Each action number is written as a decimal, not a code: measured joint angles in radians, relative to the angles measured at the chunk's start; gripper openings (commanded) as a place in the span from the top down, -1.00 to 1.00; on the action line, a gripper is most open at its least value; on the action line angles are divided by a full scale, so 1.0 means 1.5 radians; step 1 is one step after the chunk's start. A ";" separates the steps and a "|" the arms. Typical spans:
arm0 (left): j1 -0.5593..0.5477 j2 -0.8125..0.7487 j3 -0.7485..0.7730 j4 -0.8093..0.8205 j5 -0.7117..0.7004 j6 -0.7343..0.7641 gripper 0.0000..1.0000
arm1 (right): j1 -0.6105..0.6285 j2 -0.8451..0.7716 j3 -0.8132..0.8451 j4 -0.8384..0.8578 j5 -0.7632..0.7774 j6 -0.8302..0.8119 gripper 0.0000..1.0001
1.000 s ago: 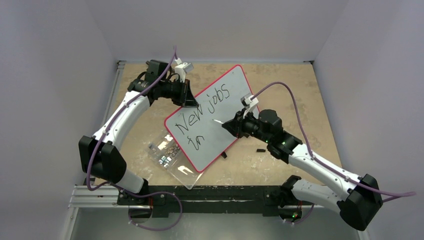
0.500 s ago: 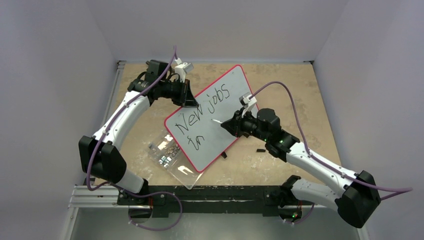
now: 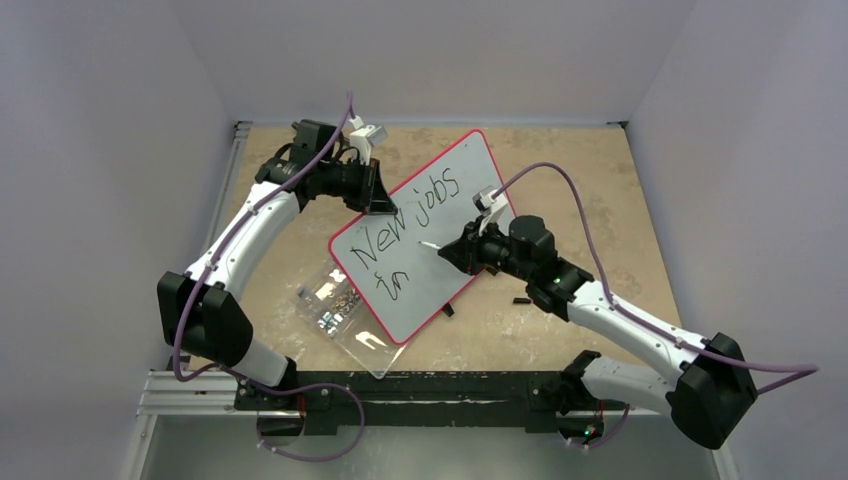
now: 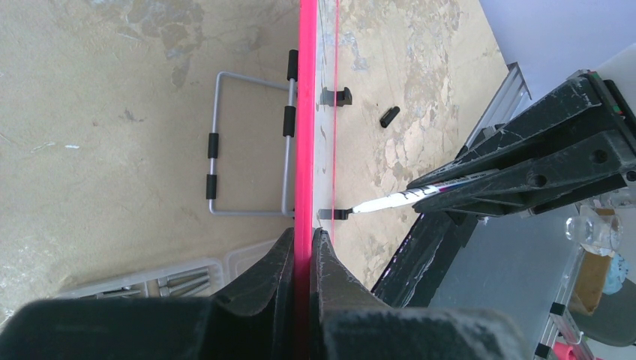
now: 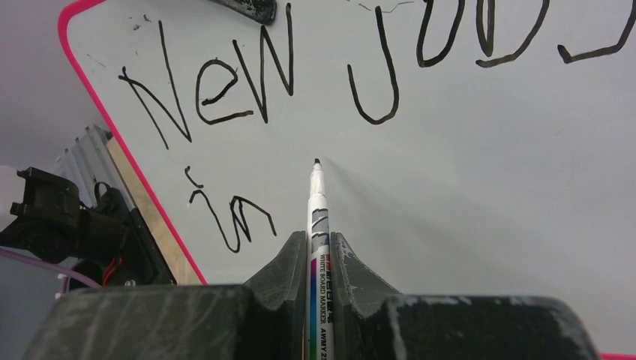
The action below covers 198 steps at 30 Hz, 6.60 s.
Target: Write a sentence on the whiteboard
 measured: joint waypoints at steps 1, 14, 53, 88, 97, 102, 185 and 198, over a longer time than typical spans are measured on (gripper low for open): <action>0.000 0.000 0.000 0.000 0.000 0.000 1.00 | 0.000 0.004 0.000 0.001 -0.002 0.000 1.00; 0.000 0.000 0.000 0.000 0.000 0.000 1.00 | -0.001 0.047 0.000 0.003 -0.043 -0.007 1.00; 0.001 -0.001 0.000 -0.001 -0.001 0.001 1.00 | -0.003 0.047 -0.011 -0.060 -0.070 -0.012 1.00; 0.000 -0.001 0.000 -0.001 0.000 0.000 1.00 | -0.004 0.051 0.052 -0.103 0.002 0.003 1.00; -0.001 -0.002 0.000 -0.001 -0.001 0.000 1.00 | -0.004 0.048 0.041 -0.097 -0.005 0.002 1.00; -0.002 -0.002 0.000 -0.001 -0.001 0.000 1.00 | -0.004 0.041 0.019 -0.096 -0.014 0.003 1.00; -0.003 -0.004 0.000 -0.001 -0.008 -0.005 1.00 | -0.008 0.050 0.064 -0.110 0.062 0.001 1.00; -0.004 -0.005 0.000 -0.001 -0.008 -0.005 1.00 | -0.008 0.020 0.006 -0.102 0.053 0.016 1.00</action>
